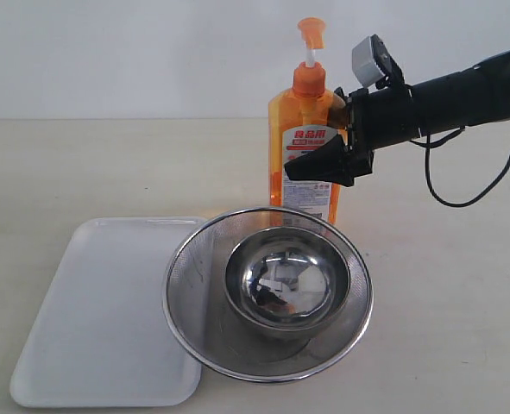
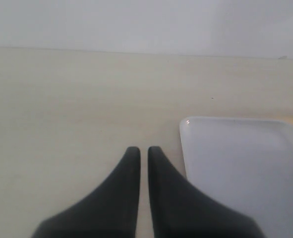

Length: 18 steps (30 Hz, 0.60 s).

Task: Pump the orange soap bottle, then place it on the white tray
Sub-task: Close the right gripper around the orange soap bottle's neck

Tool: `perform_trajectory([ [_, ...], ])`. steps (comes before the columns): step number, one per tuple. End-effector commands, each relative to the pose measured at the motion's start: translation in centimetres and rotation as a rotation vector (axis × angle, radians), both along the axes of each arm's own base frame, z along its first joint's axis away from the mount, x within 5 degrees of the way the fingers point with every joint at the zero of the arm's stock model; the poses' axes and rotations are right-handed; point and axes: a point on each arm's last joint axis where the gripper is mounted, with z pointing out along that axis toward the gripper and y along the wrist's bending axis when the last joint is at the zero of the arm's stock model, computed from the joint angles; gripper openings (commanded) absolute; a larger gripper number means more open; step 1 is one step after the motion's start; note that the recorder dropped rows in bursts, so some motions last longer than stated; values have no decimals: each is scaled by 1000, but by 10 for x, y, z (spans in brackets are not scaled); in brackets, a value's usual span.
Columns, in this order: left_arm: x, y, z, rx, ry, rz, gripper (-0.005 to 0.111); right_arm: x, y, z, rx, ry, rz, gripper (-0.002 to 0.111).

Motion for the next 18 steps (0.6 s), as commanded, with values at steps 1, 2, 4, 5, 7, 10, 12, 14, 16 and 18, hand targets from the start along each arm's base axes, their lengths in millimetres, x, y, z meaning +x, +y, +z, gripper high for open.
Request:
perform_trajectory([
  [1,0,0,0,2,-5,-6,5,-1,2,3,17,5,13,105],
  [2,0,0,0,2,-5,-6,5,-1,2,3,17,5,13,105],
  [4,0,0,0,2,-5,-6,5,-1,2,3,17,5,13,105],
  [5,0,0,0,2,-5,-6,5,-1,2,3,17,5,13,105],
  [7,0,0,0,2,-5,-6,5,-1,2,3,17,5,13,105],
  [10,0,0,0,2,-5,-6,5,-1,2,3,16,4,11,105],
  [12,0,0,0,2,-5,-6,5,-1,2,3,16,4,11,105],
  [14,0,0,0,2,-5,-6,5,-1,2,3,16,8,10,103],
  [16,0,0,0,2,-5,-6,5,-1,2,3,16,10,9,93],
  [18,0,0,0,2,-5,-6,5,-1,2,3,17,11,11,74],
])
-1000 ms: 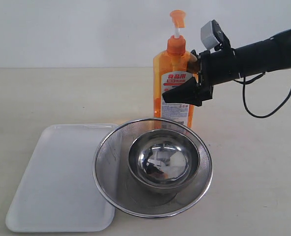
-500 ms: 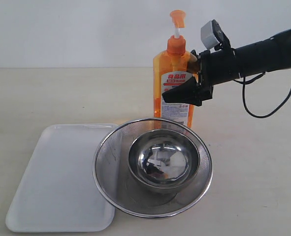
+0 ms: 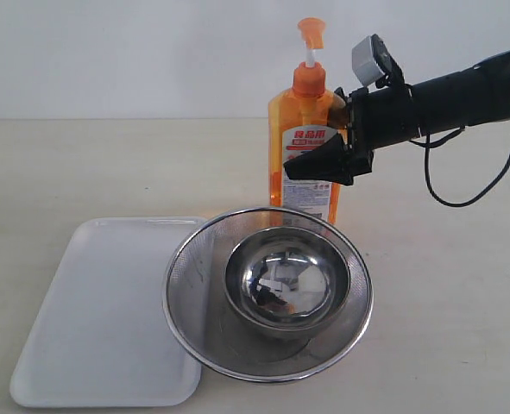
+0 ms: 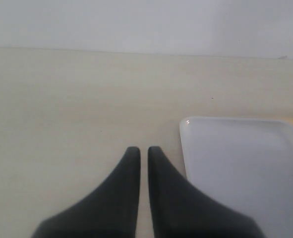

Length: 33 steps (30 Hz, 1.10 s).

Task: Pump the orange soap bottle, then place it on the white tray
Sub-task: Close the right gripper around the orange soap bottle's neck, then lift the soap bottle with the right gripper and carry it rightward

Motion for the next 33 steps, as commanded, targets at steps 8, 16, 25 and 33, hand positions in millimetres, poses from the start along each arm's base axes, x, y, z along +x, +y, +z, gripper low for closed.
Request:
perform_trajectory([
  [8,0,0,0,2,-5,-6,5,-3,3,4,27,28,26,4],
  [16,0,0,0,2,-5,-6,5,-3,3,4,27,28,26,4],
  [25,0,0,0,2,-5,-6,5,3,1,1,-7,6,-39,4],
  [33,0,0,0,2,-5,-6,5,22,-8,-5,-98,-42,-250,4],
])
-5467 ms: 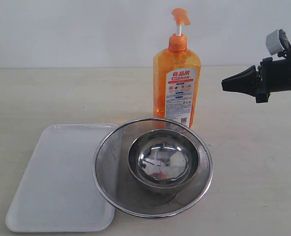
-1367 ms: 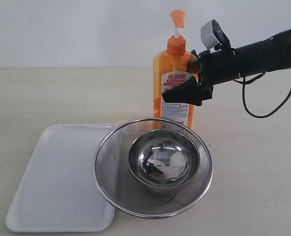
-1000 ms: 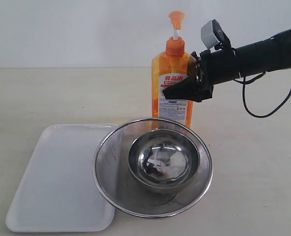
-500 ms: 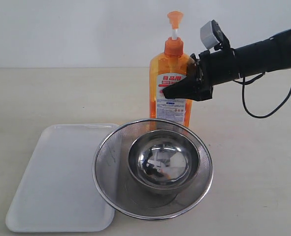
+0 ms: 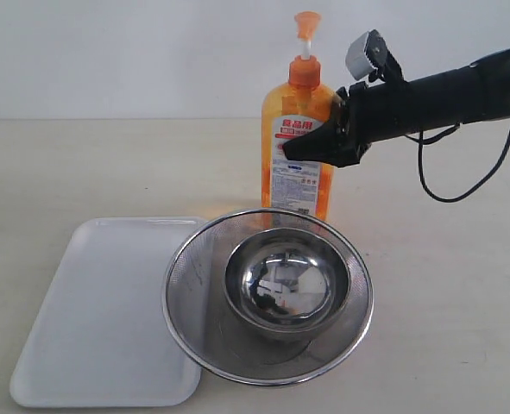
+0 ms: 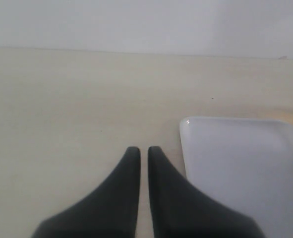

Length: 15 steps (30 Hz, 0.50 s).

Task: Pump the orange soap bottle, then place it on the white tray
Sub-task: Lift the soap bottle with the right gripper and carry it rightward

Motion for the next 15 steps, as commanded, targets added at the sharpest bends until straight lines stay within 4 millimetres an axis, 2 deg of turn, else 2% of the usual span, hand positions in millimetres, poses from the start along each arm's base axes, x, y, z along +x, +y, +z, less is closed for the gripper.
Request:
perform_trajectory([
  [1,0,0,0,2,-5,-6,5,12,-9,-4,-85,-35,-137,4],
  [8,0,0,0,2,-5,-6,5,27,-16,0,-50,-37,-341,4],
  [15,0,0,0,2,-5,-6,5,28,-17,5,-46,-37,-368,4],
])
